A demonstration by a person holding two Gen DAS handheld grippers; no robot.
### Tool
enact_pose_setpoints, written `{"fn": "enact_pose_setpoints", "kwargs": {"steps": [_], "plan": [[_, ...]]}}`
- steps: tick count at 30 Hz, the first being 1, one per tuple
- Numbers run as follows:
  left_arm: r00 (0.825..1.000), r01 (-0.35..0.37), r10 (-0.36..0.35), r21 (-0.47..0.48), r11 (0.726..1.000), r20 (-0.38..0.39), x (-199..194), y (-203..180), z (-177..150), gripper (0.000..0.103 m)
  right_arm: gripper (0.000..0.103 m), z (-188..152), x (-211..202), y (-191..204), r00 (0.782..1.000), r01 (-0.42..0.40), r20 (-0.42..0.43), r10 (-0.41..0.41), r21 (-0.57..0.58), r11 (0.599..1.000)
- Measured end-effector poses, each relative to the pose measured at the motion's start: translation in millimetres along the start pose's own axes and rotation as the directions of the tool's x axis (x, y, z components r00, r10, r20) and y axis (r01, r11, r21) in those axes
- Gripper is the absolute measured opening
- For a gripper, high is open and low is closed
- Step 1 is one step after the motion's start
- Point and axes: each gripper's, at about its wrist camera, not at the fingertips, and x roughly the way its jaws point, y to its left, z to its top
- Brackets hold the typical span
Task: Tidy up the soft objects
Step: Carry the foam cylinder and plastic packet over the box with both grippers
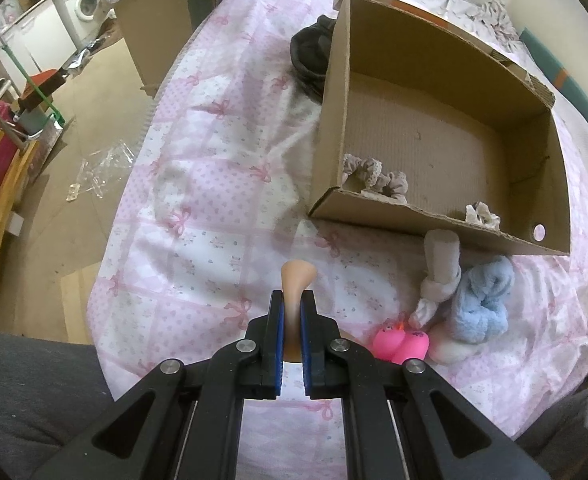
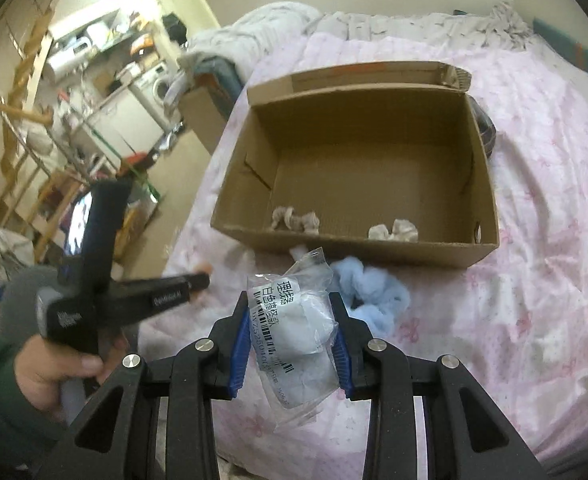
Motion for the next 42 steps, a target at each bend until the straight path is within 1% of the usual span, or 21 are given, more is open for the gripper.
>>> {"fn": "enact_pose_setpoints", "kwargs": {"steps": [4,6,10,15,17,20,22,24,27,30,31,32,34,37,38,40,42], "plan": [[1.0,0.004,-0.004,-0.003,1.0,0.01,-5,0,0,0.007,0.037,8,-15,-8,0.998,-0.002,0.063,0.0,0.03,1.0],[0.999,0.041,-0.041,-0.009,0.999,0.007,-12,0,0,0.007,0.037,10,-4,-21,0.998,-0.005,0.068,0.001,0.058,0.998],[0.998,0.056,-0.056,-0.004,0.998,0.034,-32,0,8,0.007,0.037,14,-9,-28,0.996,-0.004,0.087,-0.004,0.084,0.996],[0.992,0.068,-0.069,0.016,0.998,0.108,-59,-5,30,0.007,0.037,32,-21,-35,0.993,-0.015,0.12,0.004,0.095,0.995],[0.987,0.065,-0.07,0.04,0.997,0.146,-71,-12,43,0.007,0.037,43,-22,-41,0.992,-0.024,0.128,0.01,0.108,0.994],[0.98,0.058,-0.07,0.072,0.996,0.184,-80,-22,59,0.007,0.037,58,-20,-47,0.991,-0.016,0.135,0.001,0.11,0.994],[0.978,0.056,-0.072,0.085,0.995,0.195,-82,-27,69,0.007,0.037,68,-16,-52,0.991,-0.012,0.135,-0.004,0.113,0.994],[0.978,0.058,-0.076,0.094,0.994,0.195,-81,-34,77,0.007,0.037,73,-14,-54,0.99,-0.012,0.138,-0.005,0.116,0.993],[0.976,0.069,-0.09,0.11,0.992,0.198,-79,-43,86,0.007,0.037,92,-6,-64,0.989,-0.019,0.145,0.001,0.124,0.992],[0.974,0.096,-0.124,0.151,0.984,0.191,-71,-55,94,0.007,0.037,102,4,-73,0.99,-0.014,0.138,-0.005,0.134,0.991],[0.974,0.094,-0.125,0.162,0.982,0.191,-67,-59,95,0.007,0.037,104,8,-78,0.991,-0.018,0.132,-0.002,0.147,0.989],[0.974,0.083,-0.116,0.169,0.982,0.196,-63,-63,97,0.007,0.037,106,14,-84,0.992,-0.027,0.123,0.006,0.168,0.985],[0.975,0.068,-0.103,0.178,0.982,0.196,-52,-68,100,0.007,0.037,106,27,-94,0.996,-0.015,0.092,-0.003,0.2,0.98],[0.979,0.089,-0.117,0.167,0.982,0.168,-29,-70,102,0.007,0.037,99,49,-105,0.999,0.026,0.032,-0.034,0.226,0.974],[0.978,0.098,-0.124,0.159,0.982,0.166,-22,-69,101,0.007,0.037,98,56,-106,0.999,0.041,0.01,-0.044,0.228,0.973],[0.981,0.089,-0.113,0.152,0.984,0.158,-12,-70,100,0.007,0.037,94,66,-106,0.998,0.063,-0.016,-0.061,0.22,0.973],[0.983,0.113,-0.132,0.144,0.983,0.128,-3,-74,101,0.007,0.037,90,75,-105,0.996,0.089,-0.039,-0.083,0.191,0.978]]}}
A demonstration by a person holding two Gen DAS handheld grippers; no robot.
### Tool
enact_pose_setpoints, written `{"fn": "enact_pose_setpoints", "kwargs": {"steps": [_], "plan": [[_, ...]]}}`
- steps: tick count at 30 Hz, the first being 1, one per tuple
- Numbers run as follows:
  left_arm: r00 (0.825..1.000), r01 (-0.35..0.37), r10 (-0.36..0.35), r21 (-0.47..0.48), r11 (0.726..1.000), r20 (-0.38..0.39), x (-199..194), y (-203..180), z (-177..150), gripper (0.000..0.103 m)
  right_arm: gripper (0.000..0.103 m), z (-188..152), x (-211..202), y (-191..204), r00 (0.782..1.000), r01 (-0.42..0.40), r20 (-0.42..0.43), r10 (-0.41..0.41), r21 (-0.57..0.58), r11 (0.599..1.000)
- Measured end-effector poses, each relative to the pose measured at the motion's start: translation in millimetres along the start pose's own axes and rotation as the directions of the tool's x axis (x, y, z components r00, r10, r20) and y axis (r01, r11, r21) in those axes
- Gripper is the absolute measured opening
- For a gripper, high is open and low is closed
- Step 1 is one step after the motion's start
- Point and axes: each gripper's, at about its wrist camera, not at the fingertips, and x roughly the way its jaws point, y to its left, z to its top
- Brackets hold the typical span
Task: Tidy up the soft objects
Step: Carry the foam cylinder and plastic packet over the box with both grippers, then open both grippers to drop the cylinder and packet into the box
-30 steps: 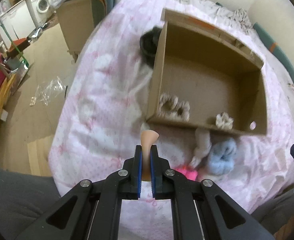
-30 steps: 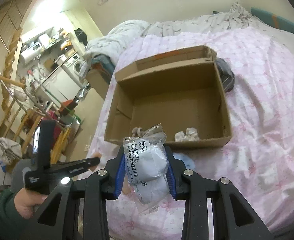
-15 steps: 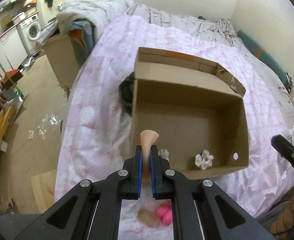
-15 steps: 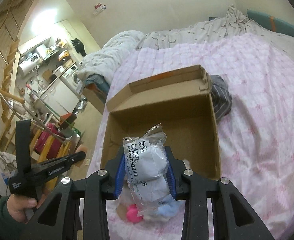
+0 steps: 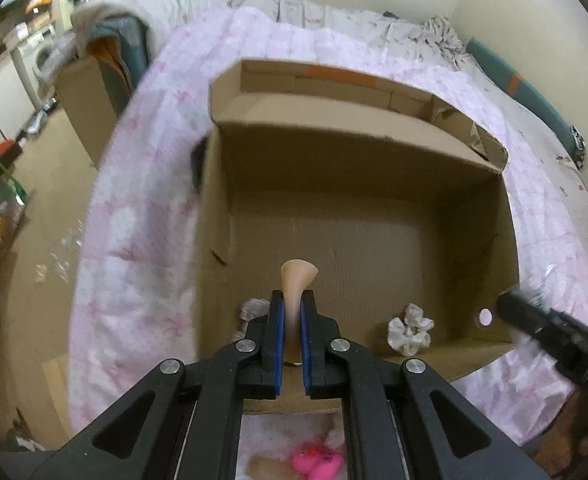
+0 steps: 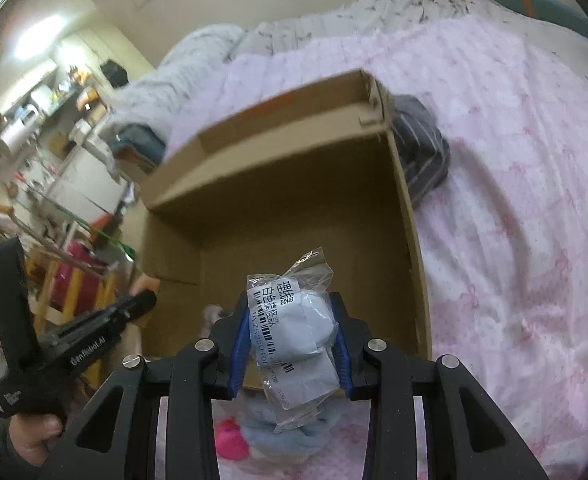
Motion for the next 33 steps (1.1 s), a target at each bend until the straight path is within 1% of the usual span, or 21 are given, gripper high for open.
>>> {"fn": "enact_pose_setpoints", "kwargs": {"steps": [3,6,9,12,16,23,29,33], "plan": [[1.0,-0.013,0.013,0.014,1.0,-0.006,8,-3,-2,0.007,0.037,-5,12,1,0.999,0.027,-0.035,-0.028,-0.03,0.999],[1.0,0.009,-0.009,0.014,1.0,-0.01,12,-3,-4,0.007,0.037,-9,22,3,0.997,0.045,-0.061,-0.048,-0.048,0.998],[1.0,0.011,-0.01,0.034,0.999,-0.007,12,-5,-5,0.007,0.037,-12,30,6,0.993,0.075,-0.084,-0.081,-0.069,0.995],[1.0,0.013,-0.013,0.036,0.999,0.002,11,-4,-6,0.007,0.037,-15,37,4,0.989,0.088,-0.114,-0.095,-0.06,0.994],[1.0,-0.004,0.003,0.054,0.999,0.017,8,-4,-7,0.007,0.037,-19,43,2,0.983,0.108,-0.142,-0.116,-0.061,0.992],[1.0,-0.016,0.015,0.07,0.997,0.02,9,-3,-10,0.007,0.037,-18,41,-2,0.983,0.12,-0.136,-0.125,-0.046,0.992],[1.0,0.015,-0.016,0.09,0.996,0.007,10,-8,-12,0.007,0.037,-17,41,-2,0.985,0.103,-0.137,-0.108,-0.047,0.994],[1.0,0.018,-0.02,0.091,0.996,0.023,9,-9,-12,0.007,0.037,-18,41,0,0.986,0.09,-0.135,-0.096,-0.052,0.995]]}}
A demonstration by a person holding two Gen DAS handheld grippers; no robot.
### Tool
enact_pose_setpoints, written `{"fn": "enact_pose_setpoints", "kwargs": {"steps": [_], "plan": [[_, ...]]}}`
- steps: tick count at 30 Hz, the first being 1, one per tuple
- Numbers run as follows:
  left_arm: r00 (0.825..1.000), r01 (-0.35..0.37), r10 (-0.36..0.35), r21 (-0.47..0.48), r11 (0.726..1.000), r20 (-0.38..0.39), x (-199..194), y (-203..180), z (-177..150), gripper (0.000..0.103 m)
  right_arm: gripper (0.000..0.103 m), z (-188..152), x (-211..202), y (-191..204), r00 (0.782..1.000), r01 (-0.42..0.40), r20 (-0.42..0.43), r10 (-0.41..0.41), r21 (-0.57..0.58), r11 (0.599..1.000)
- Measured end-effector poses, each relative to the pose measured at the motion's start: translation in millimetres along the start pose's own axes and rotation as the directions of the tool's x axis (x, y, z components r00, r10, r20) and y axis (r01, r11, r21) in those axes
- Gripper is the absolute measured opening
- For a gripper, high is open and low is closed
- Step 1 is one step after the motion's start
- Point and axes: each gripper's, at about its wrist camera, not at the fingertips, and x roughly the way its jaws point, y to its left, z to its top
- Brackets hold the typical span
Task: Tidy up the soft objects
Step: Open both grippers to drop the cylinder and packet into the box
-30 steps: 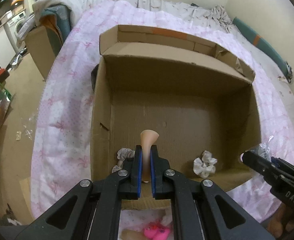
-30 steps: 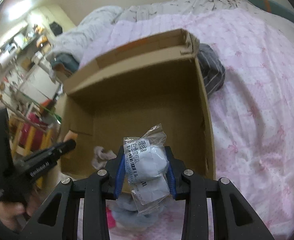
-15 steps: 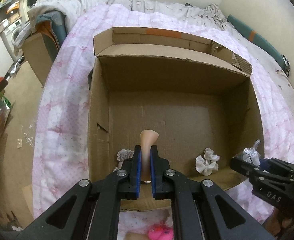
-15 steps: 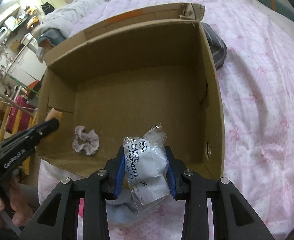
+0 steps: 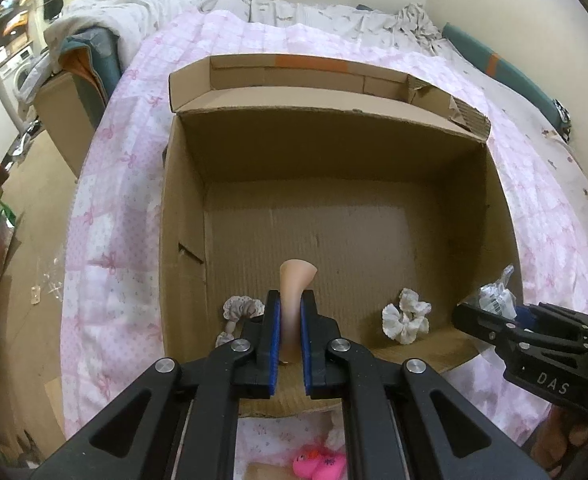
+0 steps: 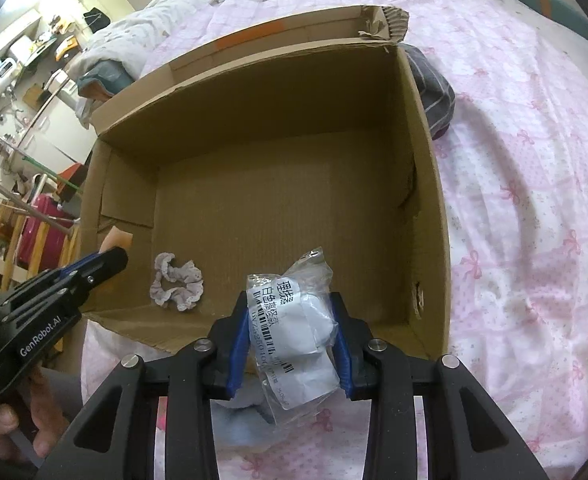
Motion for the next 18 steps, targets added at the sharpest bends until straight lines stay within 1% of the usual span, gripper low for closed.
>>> {"fn": "enact_pose_setpoints", "kwargs": {"steps": [2,4,5,9,10,11,12,13,14,16,18], "plan": [[1.0,0.004,-0.004,-0.011,1.0,-0.002,1,2,0,0.01,0.037,0,-1,1,1.0,-0.003,0.004,0.003,0.0,1.0],[1.0,0.01,-0.01,-0.025,1.0,-0.006,2,5,0,0.018,0.037,0,-1,0,1.0,-0.004,0.006,0.004,0.003,1.0],[1.0,0.01,-0.01,-0.03,1.0,-0.011,3,6,1,0.02,0.037,1,-1,0,1.0,-0.005,0.006,0.005,0.005,1.0],[1.0,0.009,-0.009,-0.028,1.0,-0.013,3,6,0,0.022,0.037,1,-1,0,1.0,-0.007,0.008,0.007,0.003,1.0],[1.0,0.009,-0.009,-0.025,1.0,-0.013,2,5,0,0.029,0.037,1,-2,0,1.0,-0.008,0.008,0.008,0.002,1.0],[1.0,0.003,-0.003,-0.019,1.0,-0.009,1,3,-1,0.04,0.037,1,-2,1,1.0,-0.008,0.008,0.008,0.0,1.0],[1.0,-0.001,0.001,-0.016,1.0,-0.004,0,3,-1,0.047,0.037,1,-2,1,1.0,-0.007,0.008,0.007,-0.002,1.0],[1.0,-0.009,0.009,-0.013,1.0,0.01,-3,2,-1,0.063,0.037,1,-2,1,1.0,-0.006,0.008,0.006,-0.003,1.0],[1.0,-0.018,0.018,-0.012,1.0,0.023,-5,1,-1,0.072,0.037,1,-2,0,1.0,-0.005,0.008,0.005,-0.002,1.0],[0.999,-0.018,0.018,-0.009,1.0,0.033,-7,1,-1,0.074,0.037,1,-2,0,1.0,-0.006,0.01,0.006,0.002,1.0],[1.0,-0.015,0.015,-0.007,1.0,0.025,-6,0,-1,0.074,0.037,1,-2,-1,1.0,-0.008,0.014,0.007,0.006,1.0]]}}
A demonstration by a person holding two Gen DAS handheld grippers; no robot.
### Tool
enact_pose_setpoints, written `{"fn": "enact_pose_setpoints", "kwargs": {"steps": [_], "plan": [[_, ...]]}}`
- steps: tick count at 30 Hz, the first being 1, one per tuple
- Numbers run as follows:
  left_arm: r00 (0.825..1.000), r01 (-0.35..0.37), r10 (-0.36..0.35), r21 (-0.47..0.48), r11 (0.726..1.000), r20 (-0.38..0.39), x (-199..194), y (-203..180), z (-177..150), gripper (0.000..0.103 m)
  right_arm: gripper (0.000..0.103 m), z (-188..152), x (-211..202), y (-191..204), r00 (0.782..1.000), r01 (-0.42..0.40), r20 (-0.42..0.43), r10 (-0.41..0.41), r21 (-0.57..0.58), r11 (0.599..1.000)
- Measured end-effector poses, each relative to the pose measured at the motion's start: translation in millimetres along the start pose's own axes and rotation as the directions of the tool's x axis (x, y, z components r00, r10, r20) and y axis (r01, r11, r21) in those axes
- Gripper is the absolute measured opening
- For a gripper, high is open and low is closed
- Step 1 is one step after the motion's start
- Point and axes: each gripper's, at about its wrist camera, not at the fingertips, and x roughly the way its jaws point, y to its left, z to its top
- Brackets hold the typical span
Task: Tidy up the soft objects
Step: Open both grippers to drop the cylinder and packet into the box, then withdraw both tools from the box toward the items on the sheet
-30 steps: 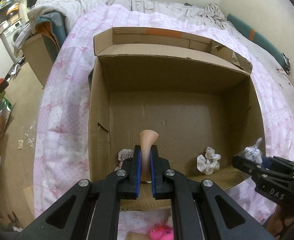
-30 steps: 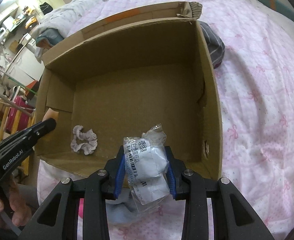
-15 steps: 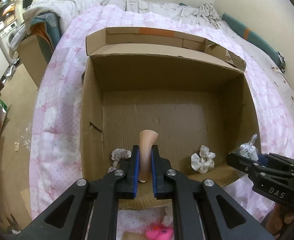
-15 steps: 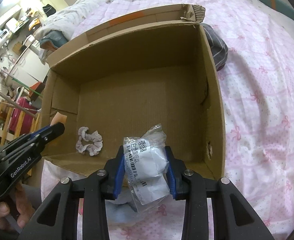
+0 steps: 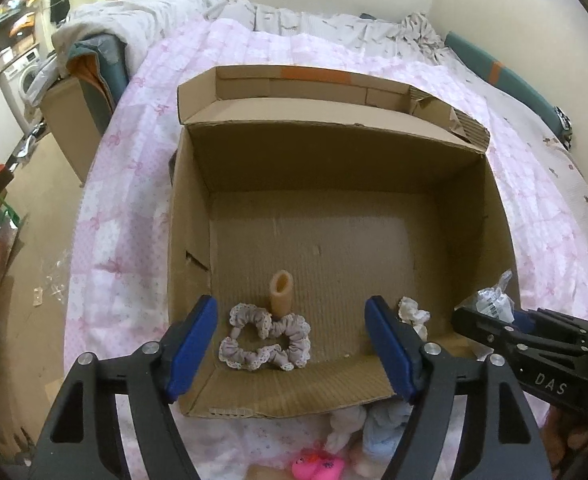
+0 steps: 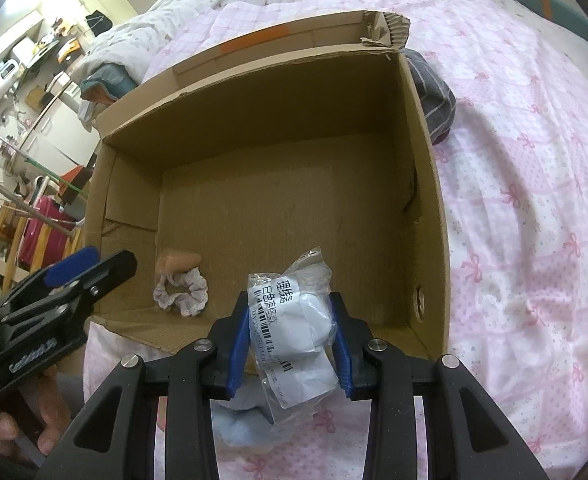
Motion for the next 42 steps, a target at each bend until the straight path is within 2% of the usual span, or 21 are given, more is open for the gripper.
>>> {"fn": "enact_pose_setpoints", "kwargs": {"steps": [4,9,14,17,21,27,32,36,42], "plan": [[1.0,-0.019,0.019,0.006,1.0,-0.009,3,0,0,0.074,0.039,0,-3,2,1.0,-0.003,0.017,0.003,-0.008,1.0],[1.0,-0.023,0.022,-0.008,1.0,-0.007,3,3,1,0.074,0.059,2,-12,3,0.997,-0.007,0.077,0.008,-0.011,1.0],[1.0,-0.025,0.025,-0.008,1.0,-0.002,2,4,0,0.074,0.086,6,-25,5,0.99,-0.026,0.139,0.027,-0.01,1.0],[1.0,-0.017,0.017,-0.005,1.0,0.005,0,2,0,0.074,0.099,7,-31,7,0.986,-0.03,0.164,0.031,-0.009,0.999],[1.0,-0.001,0.001,-0.008,1.0,0.019,-4,2,0,0.074,0.103,9,-37,6,0.982,-0.018,0.189,0.017,0.005,1.0],[0.999,-0.02,0.021,-0.023,1.0,0.042,-10,4,1,0.074,0.103,10,-44,6,0.974,-0.036,0.224,0.03,0.024,0.999],[0.999,-0.002,0.005,-0.046,0.999,0.053,-19,8,0,0.074,0.103,7,-48,12,0.973,-0.046,0.228,0.044,0.003,0.999],[0.998,-0.014,0.017,-0.045,0.999,0.06,-28,12,-4,0.074,0.103,2,-56,18,0.968,-0.025,0.249,0.031,-0.027,0.999],[0.998,-0.015,0.018,-0.055,0.998,0.062,-44,23,-14,0.074,0.103,-9,-64,13,0.969,-0.033,0.245,0.036,-0.014,0.999]]}}
